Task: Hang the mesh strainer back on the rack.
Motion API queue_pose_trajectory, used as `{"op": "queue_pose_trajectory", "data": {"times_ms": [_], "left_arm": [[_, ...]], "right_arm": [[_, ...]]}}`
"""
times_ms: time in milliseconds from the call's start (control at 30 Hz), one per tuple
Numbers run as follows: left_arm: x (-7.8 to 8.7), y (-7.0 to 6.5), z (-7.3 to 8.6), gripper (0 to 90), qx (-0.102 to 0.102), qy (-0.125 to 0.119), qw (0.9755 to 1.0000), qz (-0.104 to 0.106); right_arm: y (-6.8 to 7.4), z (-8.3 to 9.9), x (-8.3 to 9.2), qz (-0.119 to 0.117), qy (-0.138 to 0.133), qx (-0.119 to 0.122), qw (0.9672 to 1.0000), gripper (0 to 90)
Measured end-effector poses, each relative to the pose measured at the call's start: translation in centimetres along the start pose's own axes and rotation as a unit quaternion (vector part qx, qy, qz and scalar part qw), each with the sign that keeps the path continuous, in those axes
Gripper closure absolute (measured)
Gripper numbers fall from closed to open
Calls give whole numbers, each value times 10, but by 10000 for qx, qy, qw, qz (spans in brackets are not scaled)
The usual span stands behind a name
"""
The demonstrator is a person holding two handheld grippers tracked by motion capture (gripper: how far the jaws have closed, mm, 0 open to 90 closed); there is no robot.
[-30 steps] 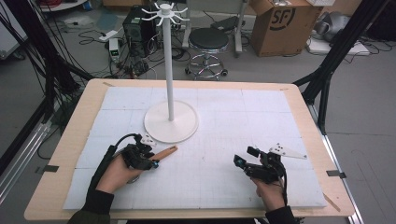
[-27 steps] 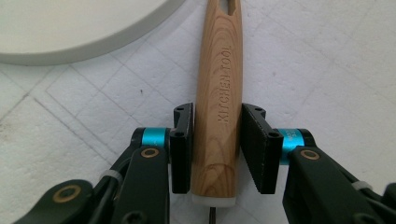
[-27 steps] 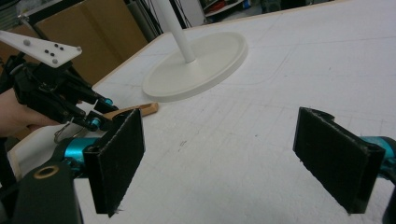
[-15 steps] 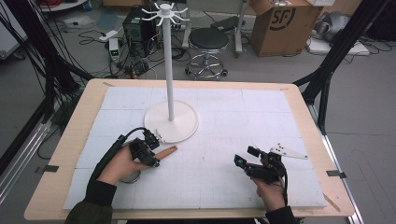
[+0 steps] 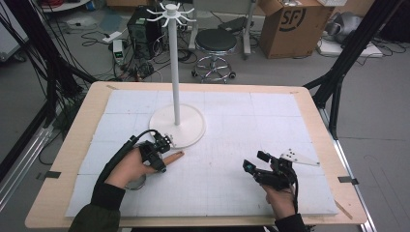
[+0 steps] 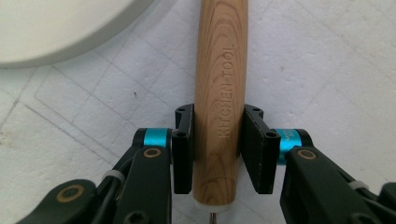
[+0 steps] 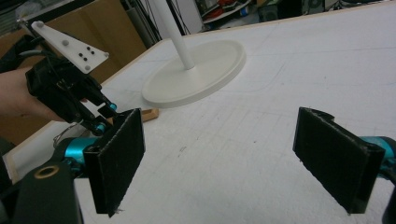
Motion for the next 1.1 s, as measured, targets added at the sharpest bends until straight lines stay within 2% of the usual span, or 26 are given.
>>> {"op": "queue_pose_trajectory", "data": {"times_ms": [67, 133, 200, 333, 400, 467, 533, 600, 667, 733, 767, 800, 900, 1000, 1033, 1100], "left_arm": [[0, 0, -3, 674, 2, 138, 9999, -7], [0, 1, -4, 677, -56, 174, 9998, 39], [0, 1, -3, 682, -119, 144, 9998, 46], [0, -3, -3, 688, -196, 74, 9997, -112], [0, -2, 0, 690, -216, -32, 9997, -101], [1, -2, 5, 690, -214, -236, 9995, -53], [1, 2, 11, 691, -157, -510, 9985, 113], [2, 6, 17, 691, -40, -852, 9958, 328], [7, 8, 22, 691, -13, -1082, 9930, 470], [15, 7, 26, 690, 28, -1415, 9875, 699], [19, 7, 27, 691, 45, -1563, 9850, 731], [22, 7, 28, 691, 34, -1638, 9837, 738], [28, 7, 28, 690, 89, -1944, 9780, 758], [32, 9, 29, 690, 106, -2126, 9730, 896], [33, 11, 29, 690, 159, -2217, 9706, 926], [36, 14, 30, 690, 219, -2439, 9637, 1060]], "right_arm": [[0, 0, 0, -4, 11, -17, 10000, 160], [0, 0, -1, -7, 17, -7, 10000, 160], [0, 1, -2, -14, 35, 1, 10000, 160], [1, 1, -2, -2, 35, 8, 10000, 160], [0, 1, -2, -1, 17, -16, 10000, 160], [0, 0, -1, 9, -3, 0, 10000, 160], [0, 0, -1, 16, -21, -40, 10000, 160], [-1, -1, 0, 27, -59, -28, 10000, 160], [-2, -1, 0, 44, -51, -61, 10000, 160], [-2, -1, 0, 47, -65, -45, 10000, 160], [-2, -1, 0, 57, -62, -55, 9999, 160], [-2, -1, -1, 50, -57, -59, 10000, 160], [-1, -1, -1, 59, -49, -59, 10000, 160], [-2, -1, -1, 62, -66, -44, 9999, 160], [-2, -1, 0, 58, -70, -31, 10000, 160], [-2, -1, 0, 48, -78, -63, 9999, 160]]}}
Point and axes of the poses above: each handheld gripper's, and its own axes: x roughly backward along the jaws, z roughly out of its underside, y roughly to its left, the point moved 3 cm from there along -x, roughly forward along the jaws, and after that the axes turned 4 degrees about y, right-handed, at the moved point
